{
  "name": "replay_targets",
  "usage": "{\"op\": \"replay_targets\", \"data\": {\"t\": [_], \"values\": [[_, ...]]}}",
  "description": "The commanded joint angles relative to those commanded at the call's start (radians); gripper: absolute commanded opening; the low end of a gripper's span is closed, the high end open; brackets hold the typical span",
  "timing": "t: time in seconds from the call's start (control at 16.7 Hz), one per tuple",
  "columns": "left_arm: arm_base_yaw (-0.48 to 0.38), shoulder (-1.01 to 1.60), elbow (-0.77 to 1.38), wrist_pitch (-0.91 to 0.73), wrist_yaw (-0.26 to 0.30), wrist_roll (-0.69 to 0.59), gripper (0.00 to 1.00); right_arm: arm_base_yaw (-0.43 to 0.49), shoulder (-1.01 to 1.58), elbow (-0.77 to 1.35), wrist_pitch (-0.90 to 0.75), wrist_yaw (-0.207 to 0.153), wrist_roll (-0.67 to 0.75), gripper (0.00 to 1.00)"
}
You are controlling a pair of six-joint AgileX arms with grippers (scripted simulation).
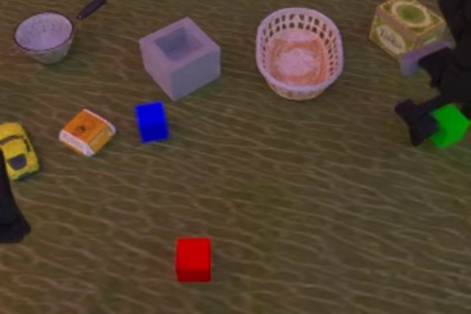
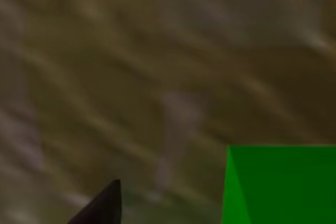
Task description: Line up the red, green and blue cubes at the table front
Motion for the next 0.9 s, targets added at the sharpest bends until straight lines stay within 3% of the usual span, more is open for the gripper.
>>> {"op": "replay_targets", "data": {"t": [0.36, 0.9], "values": [[0.000, 0.000, 0.000, 0.000, 0.000, 0.000, 1.00, 0.000, 0.016, -0.028, 0.041, 0.000, 0.000, 1.00], [0.000, 0.000, 0.000, 0.000, 0.000, 0.000, 1.00, 0.000, 0.016, -0.028, 0.041, 0.000, 0.000, 0.32]]}}
